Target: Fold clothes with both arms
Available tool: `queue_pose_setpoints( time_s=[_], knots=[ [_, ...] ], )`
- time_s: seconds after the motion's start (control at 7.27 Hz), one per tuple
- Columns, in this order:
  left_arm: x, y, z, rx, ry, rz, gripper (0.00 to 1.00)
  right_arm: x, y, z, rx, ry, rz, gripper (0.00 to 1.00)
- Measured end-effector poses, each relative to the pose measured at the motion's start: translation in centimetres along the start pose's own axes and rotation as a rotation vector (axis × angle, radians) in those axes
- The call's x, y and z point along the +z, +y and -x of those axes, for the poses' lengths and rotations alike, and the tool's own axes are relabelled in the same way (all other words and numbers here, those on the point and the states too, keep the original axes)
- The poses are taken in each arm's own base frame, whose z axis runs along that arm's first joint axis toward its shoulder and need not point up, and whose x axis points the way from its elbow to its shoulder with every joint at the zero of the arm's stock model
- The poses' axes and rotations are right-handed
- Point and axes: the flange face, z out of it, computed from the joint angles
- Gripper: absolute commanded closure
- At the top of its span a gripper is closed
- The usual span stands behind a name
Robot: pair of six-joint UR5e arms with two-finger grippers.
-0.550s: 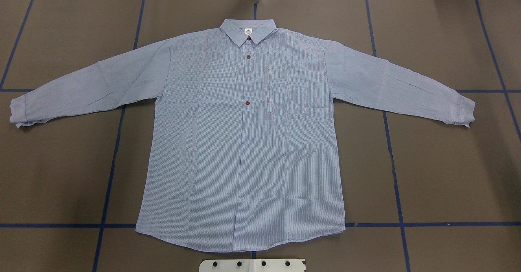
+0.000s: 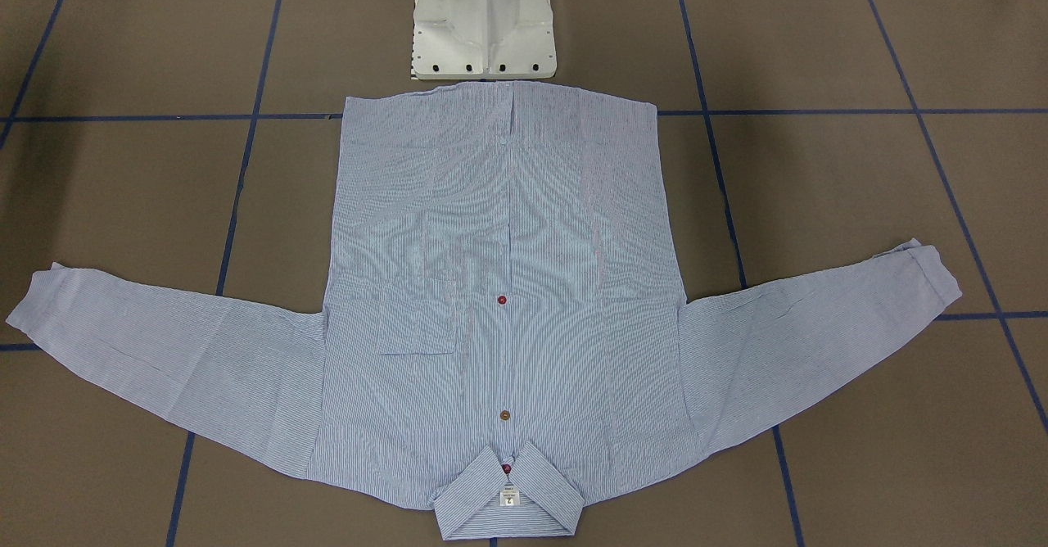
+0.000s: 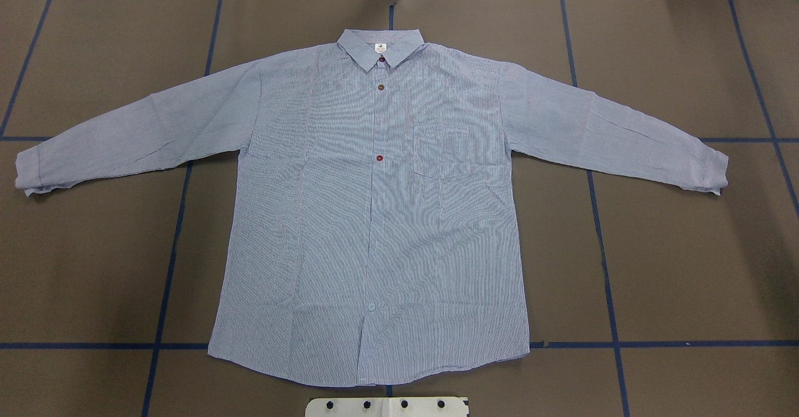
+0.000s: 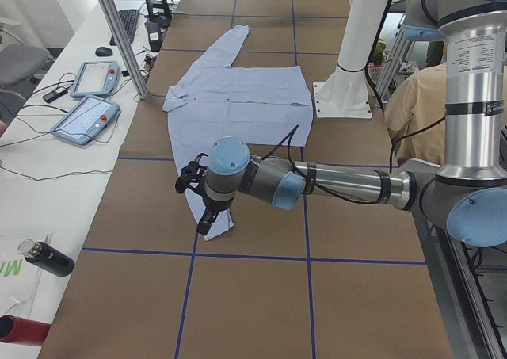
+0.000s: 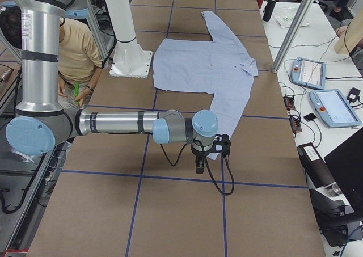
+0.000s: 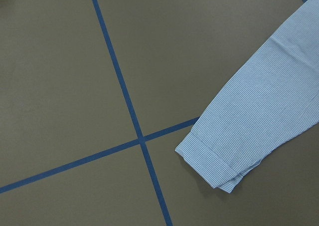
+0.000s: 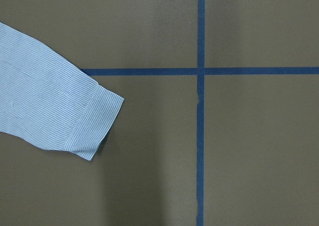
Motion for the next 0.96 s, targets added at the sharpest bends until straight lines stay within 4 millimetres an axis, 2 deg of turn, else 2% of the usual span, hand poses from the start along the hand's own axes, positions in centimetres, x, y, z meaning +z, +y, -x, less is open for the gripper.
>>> queue_pose_setpoints(
  time_s=[0.41, 0.55, 0.69, 0.96],
  knots=[
    [-0.5, -0.3, -0.6, 0.015, 0.002, -0.013, 0.01, 1.2, -0.4, 2.2, -0.05, -0.063, 0.006, 0.0],
    [-0.6, -0.4, -0.8, 0.02, 0.002, -0.017, 0.01, 2.1, -1.0, 3.0, -0.066, -0.067, 0.018, 0.06],
    [-0.7, -0.5, -0.9, 0.022, 0.003, -0.02, 0.01, 3.8, -2.7, 3.8, -0.066, -0.064, 0.042, 0.07],
    [-0.8, -0.5, -0.9, 0.023, 0.003, -0.021, 0.01, 8.5, -6.9, 3.9, -0.034, -0.058, 0.054, 0.05]
  ],
)
